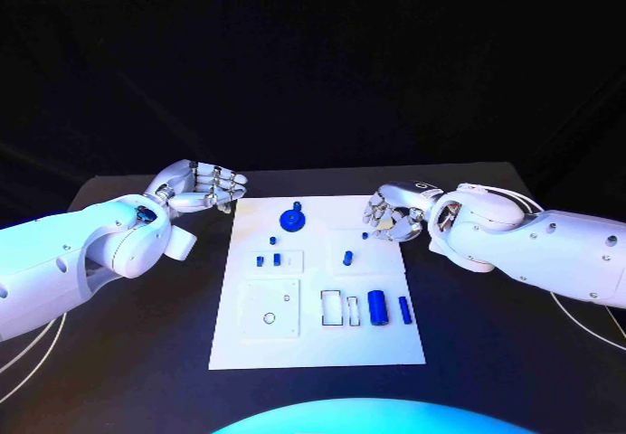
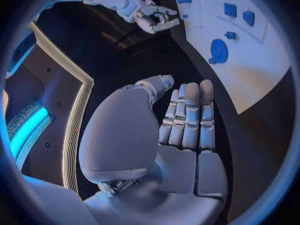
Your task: Assemble the parts on the task board
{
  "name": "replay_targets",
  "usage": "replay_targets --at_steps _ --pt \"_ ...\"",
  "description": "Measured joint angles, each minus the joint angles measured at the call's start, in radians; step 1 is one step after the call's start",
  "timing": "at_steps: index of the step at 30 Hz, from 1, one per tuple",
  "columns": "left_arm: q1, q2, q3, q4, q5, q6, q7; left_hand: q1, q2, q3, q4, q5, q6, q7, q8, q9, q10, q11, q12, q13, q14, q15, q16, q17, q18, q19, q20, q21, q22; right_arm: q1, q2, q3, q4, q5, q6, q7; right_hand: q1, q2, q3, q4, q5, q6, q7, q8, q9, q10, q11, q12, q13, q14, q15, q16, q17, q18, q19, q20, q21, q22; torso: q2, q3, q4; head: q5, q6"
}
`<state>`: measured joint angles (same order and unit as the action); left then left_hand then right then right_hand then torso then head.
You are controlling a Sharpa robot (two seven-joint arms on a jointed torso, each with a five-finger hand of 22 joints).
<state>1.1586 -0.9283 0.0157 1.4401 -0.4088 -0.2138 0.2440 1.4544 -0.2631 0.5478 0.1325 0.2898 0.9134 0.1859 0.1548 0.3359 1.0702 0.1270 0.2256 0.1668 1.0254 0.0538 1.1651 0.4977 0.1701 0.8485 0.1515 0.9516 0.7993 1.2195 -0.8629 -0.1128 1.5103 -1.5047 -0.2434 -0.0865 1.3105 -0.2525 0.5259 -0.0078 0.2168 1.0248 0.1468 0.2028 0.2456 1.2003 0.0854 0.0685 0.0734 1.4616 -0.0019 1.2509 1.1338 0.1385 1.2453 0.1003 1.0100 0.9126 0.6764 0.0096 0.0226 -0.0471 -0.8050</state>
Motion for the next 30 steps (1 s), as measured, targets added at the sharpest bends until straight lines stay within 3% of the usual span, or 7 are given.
replay_targets --at_steps 9,11,13,27,30 --pt "0.000 -0.010 0.000 0.022 0.091 -0.007 0.039 0.000 0.000 -0.003 -0.003 0.000 0.000 0.000 0.000 0.000 0.000 0.000 0.000 0.001 0.000 0.000 -0.004 -0.002 0.000 0.000 0.000 -0.004 -0.002 -0.016 0.024 0.000 -0.007 -0.085 0.004 -0.049 0.007 -0.007 -0.004 0.009 0.000 -0.004 0.004 0.000 0.009 -0.021 0.006 0.000 -0.002 0.003 0.003 0.057 0.050 0.000 0.025 0.007 0.053 0.067 -0.002 -0.0007 -0.0005 -0.006 0.002" --pt "0.000 -0.011 0.000 0.024 0.102 -0.008 0.046 0.000 0.000 -0.003 -0.003 0.000 0.000 0.000 0.000 0.000 0.000 0.000 0.000 0.001 0.000 0.000 -0.004 -0.002 0.000 0.000 0.000 -0.004 -0.003 -0.019 0.029 0.000 -0.011 -0.095 0.004 -0.055 0.007 -0.007 -0.004 0.010 0.000 -0.004 0.004 0.000 0.011 -0.021 0.006 0.000 -0.002 0.003 0.003 0.067 0.058 0.000 0.037 0.008 0.066 0.082 -0.002 0.0000 -0.0002 -0.006 0.002" --pt "0.000 -0.011 0.000 0.025 0.110 -0.008 0.051 0.000 0.000 -0.003 -0.003 0.000 0.000 0.000 0.000 0.000 -0.003 0.003 0.000 0.001 0.000 0.000 -0.004 -0.004 0.000 0.000 0.000 -0.004 -0.004 -0.023 0.035 -0.001 -0.014 -0.103 0.005 -0.059 0.007 -0.007 -0.001 0.013 0.000 -0.004 0.004 0.000 0.013 -0.021 0.006 0.000 -0.002 0.003 0.003 0.070 0.062 -0.015 0.039 0.007 0.075 0.094 -0.002 0.0005 0.0001 -0.006 0.003" --pt "0.000 -0.013 0.000 0.031 0.137 -0.009 0.066 0.000 0.000 -0.006 -0.006 0.000 0.003 0.003 0.000 0.000 -0.007 0.000 0.000 0.001 0.000 0.000 -0.008 -0.005 0.000 0.000 0.000 -0.008 -0.005 -0.041 0.074 0.001 -0.048 -0.121 0.006 -0.064 0.019 0.005 0.027 0.026 0.000 0.007 0.007 0.006 0.028 0.012 -0.001 0.005 0.007 0.003 0.003 0.101 0.081 -0.015 0.064 0.003 0.127 0.160 -0.002 0.0034 -0.0011 -0.004 0.000" --pt "0.000 -0.013 0.000 0.032 0.139 -0.009 0.067 0.000 0.000 -0.006 -0.006 0.000 0.004 0.003 0.000 0.000 -0.011 0.004 0.000 0.001 0.000 0.000 -0.012 -0.006 0.000 0.000 0.000 -0.008 -0.006 -0.043 0.079 0.003 -0.053 -0.124 0.004 -0.064 0.024 0.010 0.039 0.030 0.000 0.018 -0.003 0.014 0.034 0.024 -0.003 0.008 0.007 0.003 0.003 0.109 0.085 -0.015 0.064 0.004 0.138 0.169 -0.001 0.0037 -0.0013 -0.002 -0.003"
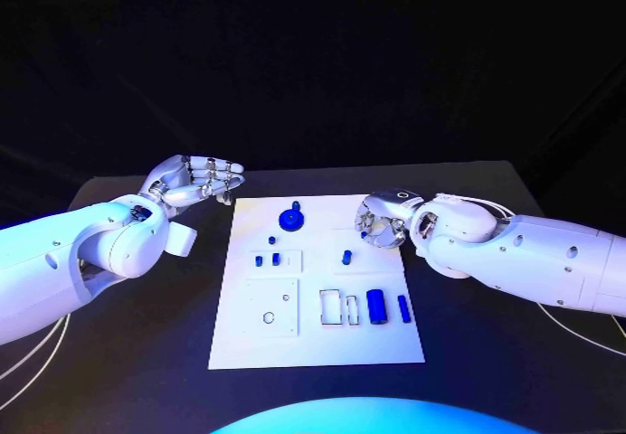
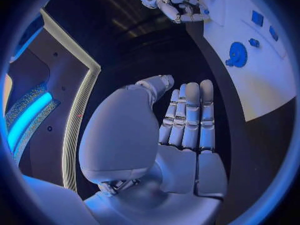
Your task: Assemble the parts on the task board
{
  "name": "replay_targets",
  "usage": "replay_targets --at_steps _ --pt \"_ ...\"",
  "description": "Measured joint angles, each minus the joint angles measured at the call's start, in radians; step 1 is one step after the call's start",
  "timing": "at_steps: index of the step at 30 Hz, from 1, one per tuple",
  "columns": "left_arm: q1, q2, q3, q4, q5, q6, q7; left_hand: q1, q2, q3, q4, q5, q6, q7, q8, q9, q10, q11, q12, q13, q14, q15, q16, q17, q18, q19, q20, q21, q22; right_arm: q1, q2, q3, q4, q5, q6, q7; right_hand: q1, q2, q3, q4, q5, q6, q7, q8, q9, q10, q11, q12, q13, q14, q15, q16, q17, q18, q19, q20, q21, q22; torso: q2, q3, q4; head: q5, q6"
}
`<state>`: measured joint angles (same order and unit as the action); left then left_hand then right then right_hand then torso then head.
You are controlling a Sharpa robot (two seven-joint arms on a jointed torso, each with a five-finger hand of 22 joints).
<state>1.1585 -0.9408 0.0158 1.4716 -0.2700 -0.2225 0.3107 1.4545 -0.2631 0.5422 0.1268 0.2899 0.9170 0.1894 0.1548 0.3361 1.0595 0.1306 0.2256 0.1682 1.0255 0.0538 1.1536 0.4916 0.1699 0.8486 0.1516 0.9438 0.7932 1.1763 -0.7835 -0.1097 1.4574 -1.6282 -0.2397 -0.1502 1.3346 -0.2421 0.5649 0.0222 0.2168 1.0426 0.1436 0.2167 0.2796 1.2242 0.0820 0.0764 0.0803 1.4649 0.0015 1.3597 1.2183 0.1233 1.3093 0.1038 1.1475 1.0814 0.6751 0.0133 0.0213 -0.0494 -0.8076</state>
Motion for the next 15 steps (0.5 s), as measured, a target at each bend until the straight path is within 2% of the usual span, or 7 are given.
replay_targets --at_steps 2,4,5,7,12,15 --pt "0.000 0.000 0.000 0.000 0.001 0.000 0.000 0.004 0.004 0.000 0.000 0.000 0.000 0.000 0.000 0.000 0.000 0.000 0.000 0.001 0.000 0.000 0.000 -0.001 0.000 0.000 0.000 0.000 0.000 -0.001 0.004 0.001 -0.004 -0.002 -0.001 0.000 0.001 0.001 0.005 0.001 -0.001 0.005 0.002 0.004 0.004 0.007 -0.004 0.001 0.001 0.000 0.000 0.001 0.001 0.000 0.000 0.000 0.002 0.005 0.000 0.0003 0.0001 0.001 -0.001" --pt "0.000 0.000 0.000 0.000 0.002 0.000 0.000 0.004 0.004 0.000 0.000 0.000 0.000 0.000 0.000 0.000 0.000 0.000 0.000 0.000 0.000 0.000 0.000 -0.001 0.000 0.000 0.000 0.000 0.000 -0.002 0.008 0.002 -0.005 -0.003 -0.002 0.000 0.013 0.014 0.018 0.001 -0.012 0.014 -0.007 0.012 0.011 0.021 -0.007 0.001 0.002 0.000 0.000 0.010 0.003 0.000 0.004 -0.004 0.009 0.013 0.000 0.0003 0.0002 0.001 -0.002" --pt "0.000 0.000 0.000 0.000 0.002 0.000 0.000 0.004 0.004 0.000 0.000 0.000 0.000 0.000 0.000 0.000 0.000 0.000 0.000 0.000 0.000 0.000 0.000 -0.001 0.000 0.000 0.000 0.000 0.000 -0.003 0.009 0.002 -0.006 -0.004 -0.002 -0.001 0.011 0.019 0.021 0.001 -0.015 0.017 -0.004 0.015 0.013 0.027 -0.009 0.003 0.004 0.000 0.000 0.010 0.005 0.000 0.004 -0.004 0.012 0.017 0.000 0.0003 0.0002 0.001 -0.002" --pt "0.000 0.000 0.000 0.001 0.003 0.000 0.000 0.004 0.004 0.000 0.000 0.000 0.000 0.000 0.000 0.000 0.000 0.000 0.000 0.000 0.000 0.000 0.000 -0.001 0.000 0.000 0.000 0.000 0.000 -0.004 0.011 0.003 -0.008 -0.006 -0.002 -0.002 0.020 0.031 0.034 -0.004 -0.026 0.028 -0.009 0.023 0.021 0.044 -0.012 0.008 0.006 0.001 -0.009 0.016 0.006 0.000 0.007 -0.007 0.020 0.027 0.000 0.0001 0.0002 0.001 -0.003" --pt "0.000 -0.001 0.000 0.001 0.004 0.000 0.000 0.004 0.004 -0.003 -0.003 0.000 0.000 0.000 0.000 0.000 0.000 0.000 0.000 0.000 0.000 0.000 0.000 -0.001 0.000 0.000 0.000 0.000 0.000 -0.006 0.014 0.004 -0.007 -0.017 0.000 -0.008 0.028 0.048 0.048 -0.018 -0.032 0.050 -0.019 0.046 0.044 0.056 -0.002 0.016 0.017 0.003 -0.019 0.020 0.006 0.000 0.013 -0.013 0.028 0.044 0.000 -0.0002 0.0001 0.000 -0.005" --pt "0.000 -0.001 0.000 0.002 0.004 0.001 0.000 0.004 0.004 -0.003 -0.003 0.000 0.002 0.002 0.000 0.000 0.000 0.000 0.000 0.000 0.000 0.000 0.000 -0.001 0.000 0.000 0.000 0.000 0.000 -0.007 0.015 0.004 -0.004 -0.027 0.002 -0.015 0.031 0.053 0.058 -0.028 -0.035 0.057 -0.022 0.058 0.057 0.061 0.003 0.023 0.017 0.000 -0.021 0.024 0.006 -0.011 0.018 -0.018 0.039 0.055 -0.001 -0.0006 -0.0002 0.000 -0.006"
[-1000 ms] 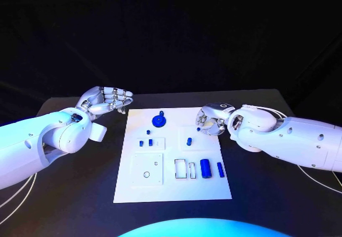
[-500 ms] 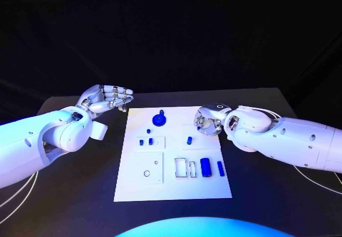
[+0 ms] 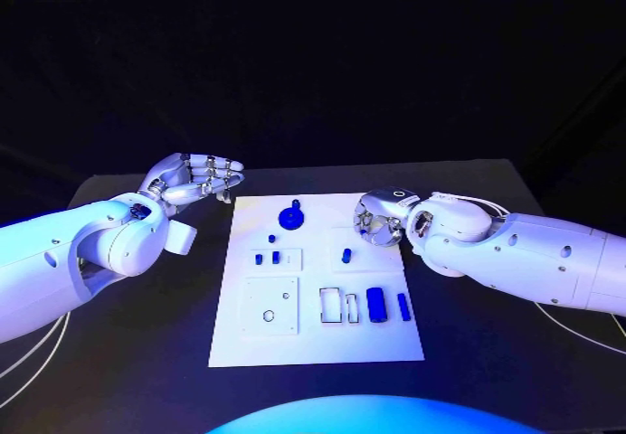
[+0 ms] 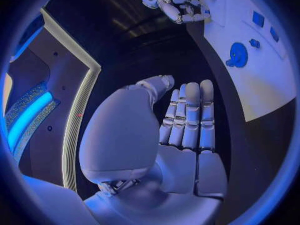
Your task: Assemble the parts on the task board
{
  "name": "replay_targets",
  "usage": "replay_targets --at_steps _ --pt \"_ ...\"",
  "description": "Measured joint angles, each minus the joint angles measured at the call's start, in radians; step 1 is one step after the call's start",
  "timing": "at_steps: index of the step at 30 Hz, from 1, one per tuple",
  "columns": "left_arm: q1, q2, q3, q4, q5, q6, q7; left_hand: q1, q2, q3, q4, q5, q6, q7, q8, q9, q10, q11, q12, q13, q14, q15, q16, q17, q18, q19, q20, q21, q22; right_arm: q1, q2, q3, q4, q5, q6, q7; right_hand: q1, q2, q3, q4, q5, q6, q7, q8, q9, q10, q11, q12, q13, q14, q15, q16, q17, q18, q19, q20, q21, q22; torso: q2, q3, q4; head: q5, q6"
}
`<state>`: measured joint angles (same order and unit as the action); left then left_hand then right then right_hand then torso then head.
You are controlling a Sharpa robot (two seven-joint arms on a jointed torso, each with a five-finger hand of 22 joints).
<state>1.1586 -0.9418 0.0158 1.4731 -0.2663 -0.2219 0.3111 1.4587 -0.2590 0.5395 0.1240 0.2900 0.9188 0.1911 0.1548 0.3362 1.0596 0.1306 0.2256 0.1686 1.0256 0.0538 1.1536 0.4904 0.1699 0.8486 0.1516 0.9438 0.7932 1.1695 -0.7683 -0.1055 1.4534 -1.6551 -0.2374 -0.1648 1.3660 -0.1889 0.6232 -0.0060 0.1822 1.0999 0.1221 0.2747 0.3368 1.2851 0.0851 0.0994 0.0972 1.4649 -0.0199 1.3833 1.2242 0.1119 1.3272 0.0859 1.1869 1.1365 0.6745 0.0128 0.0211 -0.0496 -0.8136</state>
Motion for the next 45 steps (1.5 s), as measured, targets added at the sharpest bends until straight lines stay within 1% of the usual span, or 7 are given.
replay_targets --at_steps 9,19,29,35,38,41,45 --pt "0.000 -0.001 0.000 0.000 0.000 0.000 -0.001 0.000 0.000 0.000 0.000 0.000 0.002 0.002 0.000 0.000 0.000 0.000 0.000 0.000 0.000 0.000 0.000 0.000 0.000 0.000 0.000 0.000 0.000 -0.006 -0.003 -0.002 0.019 -0.043 -0.010 -0.033 -0.001 0.001 0.016 -0.016 0.006 0.000 0.000 0.008 0.014 0.003 0.004 0.002 0.000 0.004 -0.004 0.000 -0.002 0.000 -0.002 -0.006 0.008 0.012 -0.001 0.0000 -0.0004 -0.002 0.000" --pt "0.000 0.000 0.000 -0.001 -0.002 0.000 -0.001 0.000 0.000 -0.001 -0.005 0.000 0.002 0.002 0.000 0.000 -0.004 -0.003 0.000 0.000 -0.004 0.004 -0.002 -0.002 0.000 0.000 0.000 0.000 0.000 -0.011 -0.030 -0.008 0.057 -0.063 -0.058 -0.053 -0.001 0.001 0.022 -0.022 0.001 0.000 0.000 0.008 0.020 0.003 0.004 0.001 0.000 0.004 -0.004 0.004 0.001 0.000 0.000 -0.007 0.015 0.020 -0.002 -0.0004 -0.0009 -0.004 0.004" --pt "0.000 0.005 0.000 -0.005 -0.001 0.000 -0.004 0.004 0.004 -0.003 -0.008 0.000 0.002 0.002 0.000 -0.001 -0.007 0.000 0.000 0.000 -0.004 0.004 -0.004 -0.003 0.000 0.000 0.000 0.000 0.000 0.011 -0.095 0.000 0.146 -0.033 -0.177 -0.041 0.000 0.002 0.027 -0.027 -0.003 0.000 0.000 0.007 0.024 0.003 0.004 -0.001 0.000 0.004 -0.003 0.011 0.010 0.000 0.002 -0.009 0.023 0.031 -0.002 -0.0003 0.0000 0.003 0.009" --pt "0.000 0.008 0.000 -0.004 0.005 0.000 -0.004 0.004 0.004 0.000 -0.011 0.000 0.002 0.002 0.000 -0.001 -0.011 0.004 0.000 0.000 -0.004 0.004 -0.004 -0.003 0.000 0.000 0.000 0.000 0.000 0.007 -0.114 0.001 0.228 0.001 -0.236 -0.023 0.000 0.002 0.029 -0.029 -0.007 0.000 0.000 0.007 0.025 0.003 0.004 -0.005 0.000 0.004 -0.003 0.011 0.013 0.001 0.003 -0.011 0.024 0.036 -0.001 -0.0006 -0.0019 0.015 0.008" --pt "0.000 0.012 0.000 -0.004 0.008 0.001 -0.004 0.004 0.004 0.000 -0.011 0.001 0.002 0.002 0.000 -0.001 -0.011 0.004 0.000 0.000 -0.004 0.004 -0.004 -0.004 0.000 0.000 0.000 0.000 0.000 -0.003 -0.107 0.001 0.260 0.014 -0.251 -0.015 0.000 0.002 0.029 -0.029 -0.007 0.000 0.000 0.007 0.025 0.003 0.004 -0.005 0.000 0.004 -0.003 0.011 0.013 0.001 0.003 -0.011 0.024 0.036 -0.002 -0.0006 -0.0021 0.023 0.014" --pt "0.000 0.021 0.000 -0.006 0.012 0.001 -0.004 0.004 0.004 0.000 -0.011 0.004 0.002 0.002 0.000 -0.002 -0.011 0.004 0.000 0.000 -0.004 0.004 -0.004 -0.004 0.000 0.000 0.000 0.000 0.000 -0.015 -0.086 -0.001 0.282 0.024 -0.261 -0.007 0.000 0.002 0.029 -0.029 -0.009 0.000 0.000 0.007 0.025 0.003 0.004 -0.006 0.000 0.004 -0.003 0.011 0.013 0.001 0.003 -0.011 0.024 0.036 -0.003 -0.0019 -0.0009 0.037 0.015" --pt "0.000 0.033 0.000 -0.010 0.016 0.001 -0.004 0.004 0.004 0.000 -0.011 0.004 0.002 0.002 0.000 -0.002 -0.014 0.000 0.000 0.000 -0.007 0.007 -0.004 -0.004 0.000 0.000 0.000 0.000 0.000 -0.033 -0.045 -0.004 0.292 0.030 -0.268 0.002 0.004 0.006 0.029 -0.029 -0.011 0.000 0.000 0.007 0.026 0.003 0.004 -0.010 0.000 0.004 -0.003 0.011 0.013 0.001 0.003 -0.011 0.024 0.036 -0.005 -0.0039 0.0014 0.060 0.004"
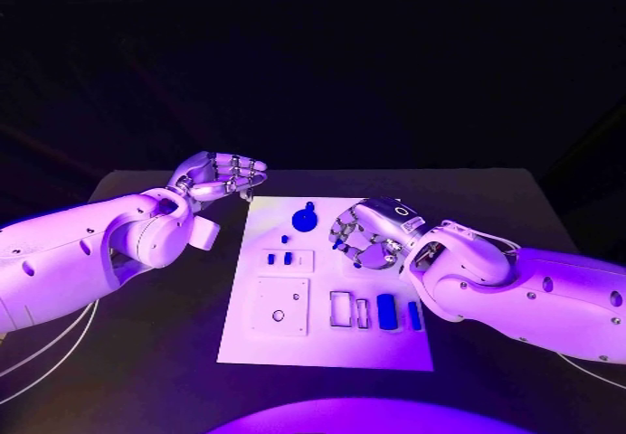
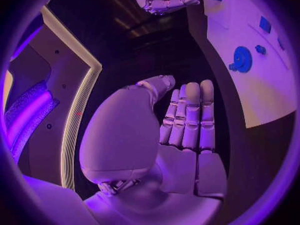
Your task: Assemble the parts on the task board
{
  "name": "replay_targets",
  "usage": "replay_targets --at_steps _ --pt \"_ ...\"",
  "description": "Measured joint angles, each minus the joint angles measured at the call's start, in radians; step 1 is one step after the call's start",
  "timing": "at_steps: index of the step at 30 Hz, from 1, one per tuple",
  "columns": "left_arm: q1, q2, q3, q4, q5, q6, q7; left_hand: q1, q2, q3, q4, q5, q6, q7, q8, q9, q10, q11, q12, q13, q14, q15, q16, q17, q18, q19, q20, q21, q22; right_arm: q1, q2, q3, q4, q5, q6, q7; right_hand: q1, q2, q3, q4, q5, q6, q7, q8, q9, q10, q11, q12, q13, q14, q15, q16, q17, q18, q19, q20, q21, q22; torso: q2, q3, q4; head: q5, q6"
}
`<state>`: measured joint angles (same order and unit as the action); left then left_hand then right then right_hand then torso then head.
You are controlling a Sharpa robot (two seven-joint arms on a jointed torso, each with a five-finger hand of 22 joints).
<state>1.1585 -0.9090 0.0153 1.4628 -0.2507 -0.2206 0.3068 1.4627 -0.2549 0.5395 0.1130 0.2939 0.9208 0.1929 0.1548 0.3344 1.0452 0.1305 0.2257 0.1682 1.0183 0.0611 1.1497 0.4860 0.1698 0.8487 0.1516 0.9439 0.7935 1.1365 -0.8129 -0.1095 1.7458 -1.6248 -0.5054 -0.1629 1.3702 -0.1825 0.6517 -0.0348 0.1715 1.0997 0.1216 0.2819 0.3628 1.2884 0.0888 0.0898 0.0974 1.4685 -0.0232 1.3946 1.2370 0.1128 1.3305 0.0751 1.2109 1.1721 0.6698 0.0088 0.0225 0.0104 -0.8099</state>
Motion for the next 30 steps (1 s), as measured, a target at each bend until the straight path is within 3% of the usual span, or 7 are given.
replay_targets --at_steps 10,17,22,30 --pt "0.000 0.031 0.000 -0.008 0.006 0.001 0.001 0.000 0.000 -0.003 -0.003 0.000 -0.004 0.004 0.000 -0.001 -0.004 0.004 0.002 0.000 0.000 0.000 -0.004 -0.001 0.000 0.000 0.000 0.000 0.000 -0.051 0.113 -0.010 -0.042 0.003 0.020 0.006 0.000 0.000 0.003 -0.002 -0.004 0.000 0.000 0.000 0.001 0.000 0.000 0.002 0.000 0.000 0.000 0.000 -0.004 0.001 0.000 0.000 0.000 -0.010 -0.006 -0.0041 0.0021 0.051 -0.024" --pt "0.000 0.052 -0.001 -0.013 0.011 0.000 0.002 0.000 0.000 -0.003 -0.003 0.000 -0.004 0.004 0.000 -0.002 -0.007 0.007 0.004 0.000 -0.013 0.002 -0.010 -0.004 0.000 -0.006 0.006 -0.005 0.000 -0.068 0.157 -0.013 -0.064 0.003 0.053 0.000 0.000 0.000 0.006 0.000 -0.006 0.000 0.000 0.000 0.003 0.000 0.000 0.002 0.000 0.000 0.000 0.000 -0.005 0.001 0.000 0.000 -0.005 -0.014 -0.006 -0.0042 0.0031 0.089 -0.052" --pt "0.000 0.061 -0.001 -0.013 0.014 0.000 0.002 0.000 0.000 -0.003 -0.003 0.000 -0.004 0.004 0.000 -0.002 -0.007 0.007 0.004 0.000 -0.013 0.002 -0.009 -0.004 0.000 -0.006 0.006 -0.005 0.000 -0.077 0.175 -0.014 -0.076 0.000 0.071 -0.007 0.000 0.000 0.006 0.000 -0.007 -0.002 0.002 0.000 0.004 0.000 0.000 0.002 0.000 0.000 0.000 0.000 -0.007 0.002 -0.007 0.000 -0.007 -0.016 -0.006 -0.0036 0.0017 0.105 -0.060" --pt "0.000 0.068 -0.001 -0.015 0.017 -0.001 0.003 0.000 0.000 -0.006 -0.006 0.000 -0.009 0.009 -0.005 -0.006 -0.014 0.007 0.009 0.001 -0.016 0.005 -0.009 -0.005 0.000 -0.009 0.009 -0.005 0.000 -0.087 0.186 -0.014 -0.086 -0.008 0.103 -0.023 0.004 0.004 0.006 0.000 -0.010 -0.005 0.002 -0.002 0.005 0.000 0.000 0.002 0.000 0.000 0.000 0.000 -0.007 0.002 -0.007 0.000 -0.009 -0.017 -0.005 -0.0025 0.0018 0.121 -0.063"
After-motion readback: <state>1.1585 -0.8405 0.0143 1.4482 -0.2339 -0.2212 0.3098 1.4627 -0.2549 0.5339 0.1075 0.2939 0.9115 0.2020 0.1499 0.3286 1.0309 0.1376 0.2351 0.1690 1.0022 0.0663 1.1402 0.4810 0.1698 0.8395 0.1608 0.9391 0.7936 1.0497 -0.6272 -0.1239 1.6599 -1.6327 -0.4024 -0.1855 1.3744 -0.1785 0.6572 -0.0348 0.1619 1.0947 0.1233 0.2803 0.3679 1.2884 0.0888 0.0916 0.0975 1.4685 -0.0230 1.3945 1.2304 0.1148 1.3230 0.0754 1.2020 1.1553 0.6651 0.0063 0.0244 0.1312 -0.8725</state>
